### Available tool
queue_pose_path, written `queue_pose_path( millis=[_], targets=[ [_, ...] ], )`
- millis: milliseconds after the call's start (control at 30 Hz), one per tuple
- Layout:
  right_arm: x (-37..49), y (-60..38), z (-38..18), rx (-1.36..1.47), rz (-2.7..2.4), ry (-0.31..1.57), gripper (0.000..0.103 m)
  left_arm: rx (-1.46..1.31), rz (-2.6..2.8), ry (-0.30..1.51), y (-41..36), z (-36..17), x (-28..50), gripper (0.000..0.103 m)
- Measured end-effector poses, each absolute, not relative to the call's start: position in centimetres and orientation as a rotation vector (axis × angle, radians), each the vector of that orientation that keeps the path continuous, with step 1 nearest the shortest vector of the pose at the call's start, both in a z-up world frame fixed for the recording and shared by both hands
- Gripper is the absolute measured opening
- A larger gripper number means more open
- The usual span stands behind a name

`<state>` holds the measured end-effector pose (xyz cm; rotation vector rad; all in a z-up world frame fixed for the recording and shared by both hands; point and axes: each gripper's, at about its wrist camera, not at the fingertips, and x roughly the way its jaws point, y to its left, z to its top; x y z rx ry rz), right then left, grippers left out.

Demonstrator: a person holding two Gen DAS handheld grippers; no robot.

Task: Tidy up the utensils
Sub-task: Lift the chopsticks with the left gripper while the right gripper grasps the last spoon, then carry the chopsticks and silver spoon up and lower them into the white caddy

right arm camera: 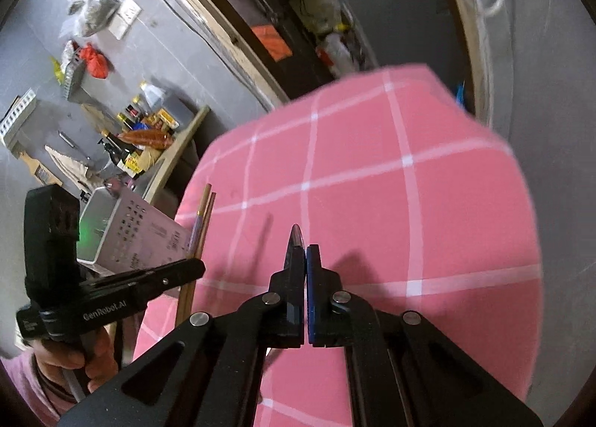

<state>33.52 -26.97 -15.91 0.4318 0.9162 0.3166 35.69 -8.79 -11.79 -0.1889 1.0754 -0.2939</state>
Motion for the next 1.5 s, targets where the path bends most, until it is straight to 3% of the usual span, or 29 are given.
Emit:
queue_pose_path(
  millis=[533,967,1233,1500],
  targets=[
    [30.7,-25.0,-1.7,0.25,0.242,0.635,0.002,-0.282,-0.354,0.809,-3.8,-1.7,34.1,0.007],
    [32.3,-17.7,8.0,0.156,0.291,0.429,0.002,-0.323,-0.284,0.575,3.8,6.7,34.9,0.007],
    [33.4,-12.6,10.3,0.09,0.313,0.333,0.002,-0.302,-0.194,0.386,8.0,8.9,35.0,0.007],
    [33.3,-7.6,9.0,-0.042,0.342,0.305,0.002,-0.276,-0.149,0.211,10.0,6.7,33.6,0.007]
  ],
)
